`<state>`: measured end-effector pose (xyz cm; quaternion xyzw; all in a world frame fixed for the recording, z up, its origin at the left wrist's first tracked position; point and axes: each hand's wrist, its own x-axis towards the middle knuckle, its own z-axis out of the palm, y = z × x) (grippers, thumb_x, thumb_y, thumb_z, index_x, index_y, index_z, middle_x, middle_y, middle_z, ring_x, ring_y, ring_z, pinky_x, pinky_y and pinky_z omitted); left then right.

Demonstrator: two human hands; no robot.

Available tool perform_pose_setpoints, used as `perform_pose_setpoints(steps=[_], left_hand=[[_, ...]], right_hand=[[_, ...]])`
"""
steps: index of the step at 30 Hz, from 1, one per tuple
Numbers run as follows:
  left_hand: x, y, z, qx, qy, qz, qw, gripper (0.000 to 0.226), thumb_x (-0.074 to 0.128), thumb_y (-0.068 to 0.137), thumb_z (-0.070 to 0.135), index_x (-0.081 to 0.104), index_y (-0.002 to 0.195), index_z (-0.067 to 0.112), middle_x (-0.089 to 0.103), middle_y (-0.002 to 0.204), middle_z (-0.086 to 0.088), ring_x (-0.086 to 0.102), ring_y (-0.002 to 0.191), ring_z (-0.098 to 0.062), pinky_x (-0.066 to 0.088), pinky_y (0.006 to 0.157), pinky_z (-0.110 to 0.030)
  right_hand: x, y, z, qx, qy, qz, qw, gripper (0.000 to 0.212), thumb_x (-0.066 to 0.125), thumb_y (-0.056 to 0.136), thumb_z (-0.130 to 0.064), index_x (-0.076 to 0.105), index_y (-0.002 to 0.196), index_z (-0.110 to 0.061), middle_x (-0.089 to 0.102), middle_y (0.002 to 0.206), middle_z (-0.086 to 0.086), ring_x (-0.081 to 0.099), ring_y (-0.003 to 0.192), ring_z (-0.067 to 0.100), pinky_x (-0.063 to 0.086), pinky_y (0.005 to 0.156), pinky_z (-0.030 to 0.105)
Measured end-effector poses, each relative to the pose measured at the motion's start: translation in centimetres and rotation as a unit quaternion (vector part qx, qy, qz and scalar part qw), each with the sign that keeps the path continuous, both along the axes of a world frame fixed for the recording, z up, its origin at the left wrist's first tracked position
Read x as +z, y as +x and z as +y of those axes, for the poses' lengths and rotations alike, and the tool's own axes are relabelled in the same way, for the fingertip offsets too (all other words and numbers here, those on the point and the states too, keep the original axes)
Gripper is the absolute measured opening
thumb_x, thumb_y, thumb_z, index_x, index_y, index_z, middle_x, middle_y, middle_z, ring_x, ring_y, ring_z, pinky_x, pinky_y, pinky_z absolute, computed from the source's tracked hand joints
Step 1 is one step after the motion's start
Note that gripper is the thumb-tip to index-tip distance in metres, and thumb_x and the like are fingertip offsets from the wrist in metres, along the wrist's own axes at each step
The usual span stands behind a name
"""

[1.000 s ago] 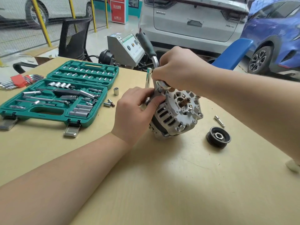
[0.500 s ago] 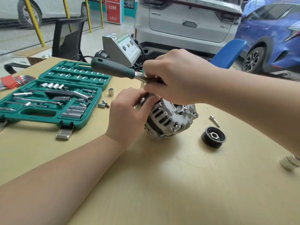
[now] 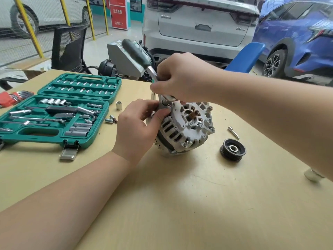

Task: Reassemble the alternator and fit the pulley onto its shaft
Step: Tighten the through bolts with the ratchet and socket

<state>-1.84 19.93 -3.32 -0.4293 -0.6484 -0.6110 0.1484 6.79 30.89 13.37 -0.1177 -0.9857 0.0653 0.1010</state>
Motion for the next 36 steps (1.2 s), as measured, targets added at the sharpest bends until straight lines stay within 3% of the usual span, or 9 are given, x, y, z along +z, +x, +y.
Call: perform_pose_setpoints(steps=[4,6,8,11,15,18,25,32,36], left_hand=[[0.1,0.4,0.0,0.006,-0.007,0.008,1.000,0.025,0.069,0.100,0.048,0.078,0.106,0.025,0.075,0.096,0.004,0.073,0.094,-0.024,0.063,0.088,-0.053],[0.1,0.8,0.1,0.025,-0.046,-0.062,0.997,0.020,0.064,0.095,0.065,0.068,0.093,0.045,0.074,0.093,0.011,0.075,0.101,-0.024,0.057,0.102,-0.058],[0.0,0.6,-0.1,0.013,-0.030,-0.055,0.998,0.027,0.065,0.095,0.063,0.073,0.096,0.037,0.076,0.093,0.004,0.076,0.098,-0.026,0.059,0.097,-0.057],[0.0,0.3,0.0,0.008,0.003,0.024,1.000,0.032,0.069,0.101,0.041,0.078,0.107,0.012,0.075,0.096,-0.002,0.071,0.089,-0.026,0.064,0.080,-0.053],[-0.1,0.3,0.3,-0.006,0.021,-0.013,1.000,0.018,0.071,0.099,0.040,0.077,0.105,0.023,0.072,0.094,0.013,0.071,0.091,-0.014,0.064,0.082,-0.047],[-0.1,0.4,0.2,-0.026,0.023,-0.035,0.999,0.015,0.071,0.098,0.042,0.074,0.108,0.032,0.073,0.100,0.019,0.072,0.096,-0.015,0.064,0.086,-0.044],[0.2,0.2,0.0,-0.035,-0.003,-0.064,0.997,0.021,0.069,0.098,0.046,0.073,0.110,0.030,0.072,0.103,0.020,0.070,0.099,-0.009,0.063,0.088,-0.042],[0.1,0.0,-0.3,-0.067,-0.005,-0.094,0.993,0.020,0.072,0.097,0.042,0.073,0.110,0.027,0.075,0.107,0.012,0.075,0.100,-0.017,0.064,0.089,-0.034],[0.3,0.1,-0.5,-0.070,-0.008,-0.107,0.992,0.012,0.074,0.097,0.044,0.071,0.106,0.037,0.076,0.107,0.011,0.077,0.101,-0.018,0.064,0.087,-0.032]], right_hand=[[0.8,1.3,0.4,0.197,0.202,-0.065,0.957,0.021,0.066,0.097,-0.036,0.055,0.089,-0.021,0.058,0.084,-0.003,0.054,0.080,0.026,0.047,0.071,0.039],[0.9,1.8,0.5,0.236,0.235,-0.063,0.941,0.017,0.067,0.097,-0.034,0.060,0.098,-0.019,0.057,0.091,-0.003,0.054,0.083,0.026,0.051,0.073,0.044],[0.5,2.1,0.7,0.249,0.254,-0.040,0.934,0.019,0.064,0.098,-0.034,0.061,0.102,-0.015,0.054,0.090,-0.003,0.053,0.080,0.029,0.051,0.070,0.045],[-0.4,1.9,0.2,0.195,0.237,0.001,0.952,0.023,0.053,0.102,-0.040,0.050,0.095,-0.018,0.052,0.081,0.001,0.051,0.074,0.035,0.049,0.068,0.044],[-1.3,0.9,-0.5,0.095,0.207,0.033,0.973,0.028,0.051,0.099,-0.041,0.041,0.082,-0.021,0.040,0.066,0.000,0.050,0.070,0.039,0.042,0.061,0.039],[-1.1,0.1,-0.7,0.011,0.123,0.039,0.992,0.040,0.059,0.095,-0.042,0.038,0.065,-0.025,0.044,0.064,-0.002,0.046,0.059,0.021,0.028,0.051,0.031],[-0.1,-0.8,-0.5,-0.077,-0.107,0.034,0.991,0.029,0.071,0.088,-0.030,0.056,0.069,-0.014,0.061,0.056,-0.001,0.058,0.035,0.013,0.037,0.034,0.015],[0.3,1.6,-1.2,0.050,0.159,0.057,0.984,0.028,0.053,0.102,-0.039,0.048,0.080,-0.022,0.046,0.064,-0.007,0.046,0.059,0.018,0.037,0.059,0.034],[0.8,4.1,0.2,0.066,0.109,0.231,0.964,0.017,0.049,0.098,-0.032,0.049,0.086,-0.020,0.053,0.067,-0.001,0.052,0.066,0.028,0.047,0.065,0.045]])
